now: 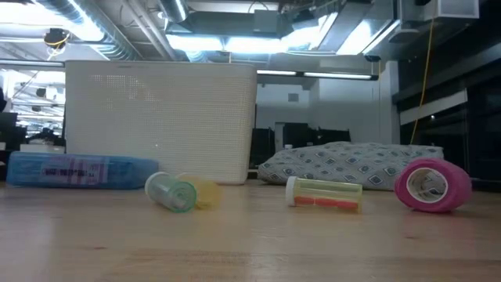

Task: Pick & place medical supplies in basket/bin
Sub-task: Put the blue pill bottle in the orange bin

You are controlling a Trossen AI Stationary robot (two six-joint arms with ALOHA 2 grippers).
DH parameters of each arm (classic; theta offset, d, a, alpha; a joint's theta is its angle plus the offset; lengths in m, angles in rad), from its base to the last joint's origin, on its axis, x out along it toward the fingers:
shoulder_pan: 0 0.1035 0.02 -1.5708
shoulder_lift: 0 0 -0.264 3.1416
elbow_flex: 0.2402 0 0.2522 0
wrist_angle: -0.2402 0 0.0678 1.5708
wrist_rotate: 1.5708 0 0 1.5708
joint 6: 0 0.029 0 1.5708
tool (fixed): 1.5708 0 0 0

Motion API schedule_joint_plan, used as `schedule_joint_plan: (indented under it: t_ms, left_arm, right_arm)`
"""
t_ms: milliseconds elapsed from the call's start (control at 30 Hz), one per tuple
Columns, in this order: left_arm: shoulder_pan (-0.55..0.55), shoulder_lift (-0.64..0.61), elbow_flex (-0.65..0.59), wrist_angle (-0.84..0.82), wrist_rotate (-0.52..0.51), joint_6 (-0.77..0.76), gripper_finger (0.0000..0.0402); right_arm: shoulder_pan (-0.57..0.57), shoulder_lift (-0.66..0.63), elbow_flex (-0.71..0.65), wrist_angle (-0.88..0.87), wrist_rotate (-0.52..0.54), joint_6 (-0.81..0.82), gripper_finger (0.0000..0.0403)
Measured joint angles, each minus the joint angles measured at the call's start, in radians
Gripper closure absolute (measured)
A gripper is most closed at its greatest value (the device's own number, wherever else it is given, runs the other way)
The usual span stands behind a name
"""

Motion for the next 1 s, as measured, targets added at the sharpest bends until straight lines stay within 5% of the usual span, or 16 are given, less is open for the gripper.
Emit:
schedule_joint_plan:
  t_ms: [600,1000]
  left_arm:
    - [0.000,0.000,0.000,0.000,0.000,0.001,0.0400]
    - [0.000,0.000,0.000,0.000,0.000,0.001,0.0400]
  right_arm:
    - [0.000,0.219,0.000,0.126,-0.041,-0.084,0.0351]
    - [0.000,0.380,0.000,0.162,0.176,-0.295,0.0351]
